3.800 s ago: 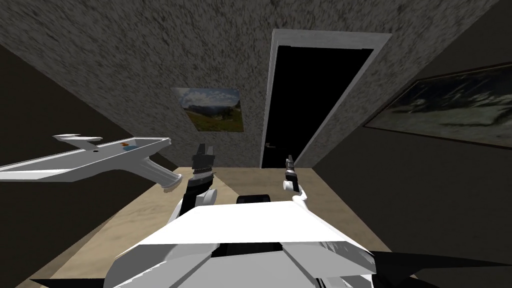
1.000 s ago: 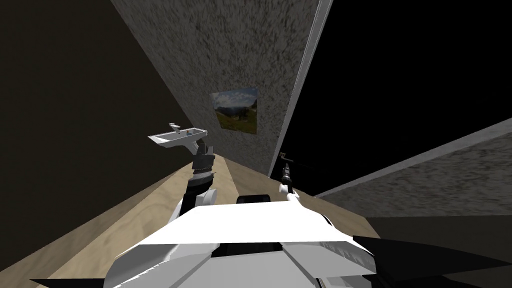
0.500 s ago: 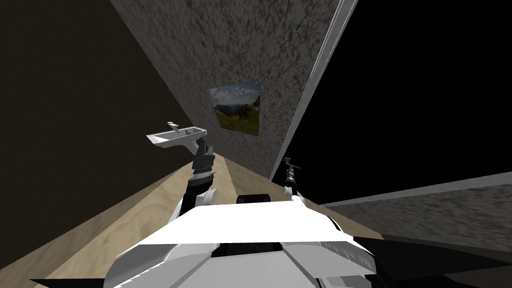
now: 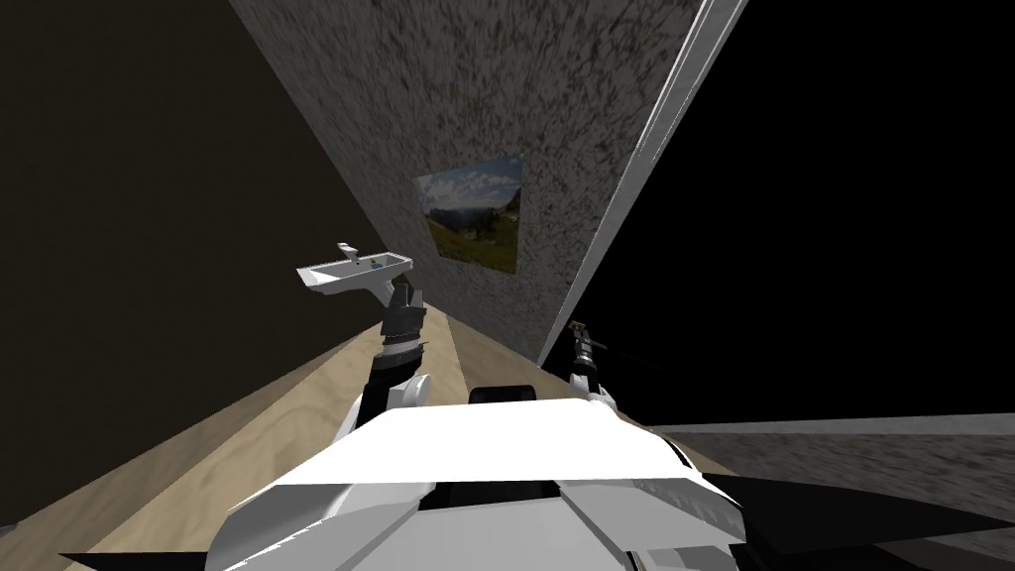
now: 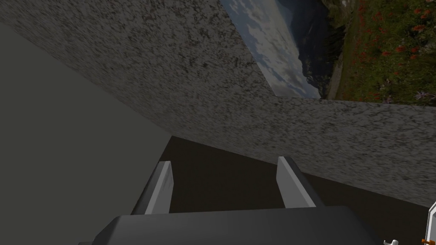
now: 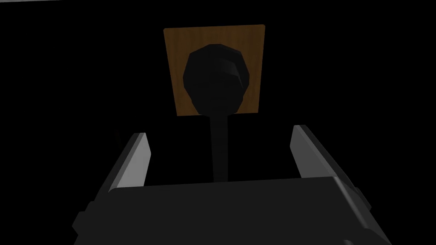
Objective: Pull the door open
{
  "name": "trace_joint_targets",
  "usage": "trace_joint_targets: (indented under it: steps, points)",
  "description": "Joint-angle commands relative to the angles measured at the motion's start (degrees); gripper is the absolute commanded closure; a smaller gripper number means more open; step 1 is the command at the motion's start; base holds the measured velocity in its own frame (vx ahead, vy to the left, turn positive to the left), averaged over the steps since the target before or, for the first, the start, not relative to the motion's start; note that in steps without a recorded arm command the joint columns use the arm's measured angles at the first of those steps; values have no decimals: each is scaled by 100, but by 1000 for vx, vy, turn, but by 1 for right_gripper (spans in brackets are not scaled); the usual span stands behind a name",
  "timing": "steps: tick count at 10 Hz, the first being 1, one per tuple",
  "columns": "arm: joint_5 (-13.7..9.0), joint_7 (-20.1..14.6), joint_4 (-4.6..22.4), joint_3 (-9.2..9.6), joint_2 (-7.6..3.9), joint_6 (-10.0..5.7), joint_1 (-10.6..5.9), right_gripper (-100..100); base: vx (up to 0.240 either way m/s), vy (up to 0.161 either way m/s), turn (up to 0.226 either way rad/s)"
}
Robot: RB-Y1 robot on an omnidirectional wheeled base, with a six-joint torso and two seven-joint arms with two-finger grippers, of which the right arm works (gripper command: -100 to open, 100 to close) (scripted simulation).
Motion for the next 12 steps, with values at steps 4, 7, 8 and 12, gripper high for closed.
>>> trace_joint_targets:
  steps: [4, 7, 8, 12]
  points:
    - [0, 0, 0, 0, 0, 0, 0, 100, 3, -1, 2]
    - [0, 0, 0, 0, 0, 0, 0, 100, 0, 0, 0]
    - [47, -71, -3, 82, -21, -14, 18, 100, -106, -22, 77]
    - [149, -235, -18, 263, -75, -61, 62, 100, -185, 3, 71]
